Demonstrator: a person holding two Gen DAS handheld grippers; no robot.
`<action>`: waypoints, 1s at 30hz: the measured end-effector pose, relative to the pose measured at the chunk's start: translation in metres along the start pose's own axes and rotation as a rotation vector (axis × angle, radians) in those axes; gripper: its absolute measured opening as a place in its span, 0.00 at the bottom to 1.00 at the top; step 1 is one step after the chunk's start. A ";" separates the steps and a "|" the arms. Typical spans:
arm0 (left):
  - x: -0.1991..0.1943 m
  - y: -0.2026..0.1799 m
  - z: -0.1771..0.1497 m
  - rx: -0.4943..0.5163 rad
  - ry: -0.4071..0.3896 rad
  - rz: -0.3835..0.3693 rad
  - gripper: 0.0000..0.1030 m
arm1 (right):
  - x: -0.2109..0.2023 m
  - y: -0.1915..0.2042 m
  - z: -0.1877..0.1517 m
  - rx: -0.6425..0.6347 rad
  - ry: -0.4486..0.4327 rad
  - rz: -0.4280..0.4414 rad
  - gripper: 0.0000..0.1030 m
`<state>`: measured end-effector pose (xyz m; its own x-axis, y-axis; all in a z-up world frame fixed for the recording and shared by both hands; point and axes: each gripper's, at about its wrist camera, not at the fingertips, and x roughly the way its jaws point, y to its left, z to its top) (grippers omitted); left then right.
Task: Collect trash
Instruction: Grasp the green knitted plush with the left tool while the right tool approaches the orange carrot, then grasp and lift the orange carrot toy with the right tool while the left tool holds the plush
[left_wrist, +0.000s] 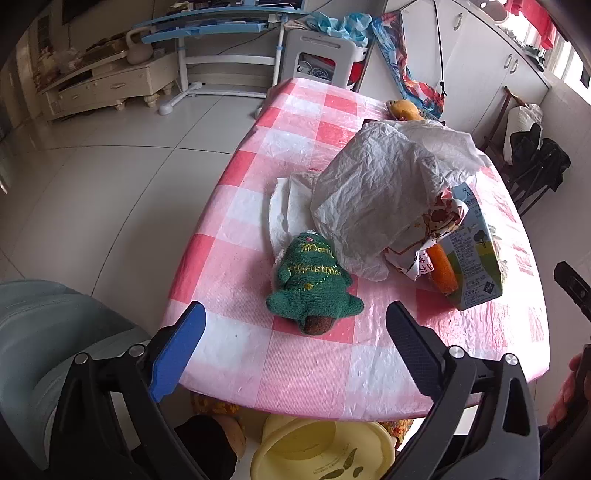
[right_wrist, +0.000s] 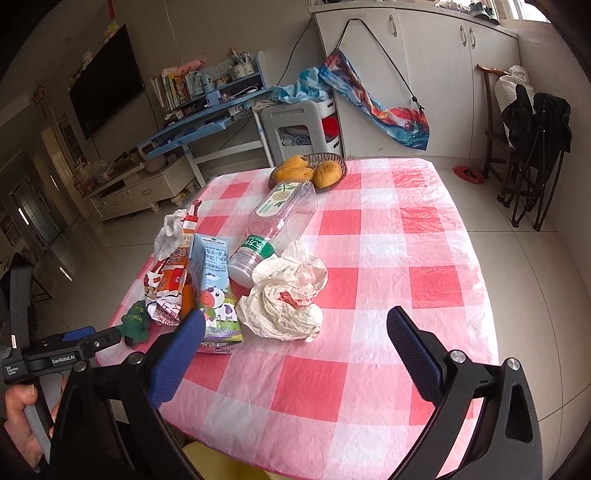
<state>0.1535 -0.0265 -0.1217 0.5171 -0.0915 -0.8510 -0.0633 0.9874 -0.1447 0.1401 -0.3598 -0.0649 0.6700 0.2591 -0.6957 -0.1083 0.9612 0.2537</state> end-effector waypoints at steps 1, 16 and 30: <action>0.005 -0.001 0.002 0.002 0.008 -0.006 0.87 | 0.004 -0.001 0.001 0.004 0.012 0.003 0.86; 0.009 0.014 0.000 -0.083 0.022 -0.149 0.26 | 0.014 0.017 0.010 -0.023 -0.009 0.065 0.78; -0.037 0.031 -0.021 -0.104 -0.054 -0.121 0.26 | 0.041 0.120 -0.015 -0.488 0.078 0.180 0.25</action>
<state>0.1146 0.0053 -0.1054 0.5713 -0.1994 -0.7962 -0.0841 0.9507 -0.2984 0.1436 -0.2326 -0.0727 0.5545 0.4128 -0.7226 -0.5587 0.8282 0.0444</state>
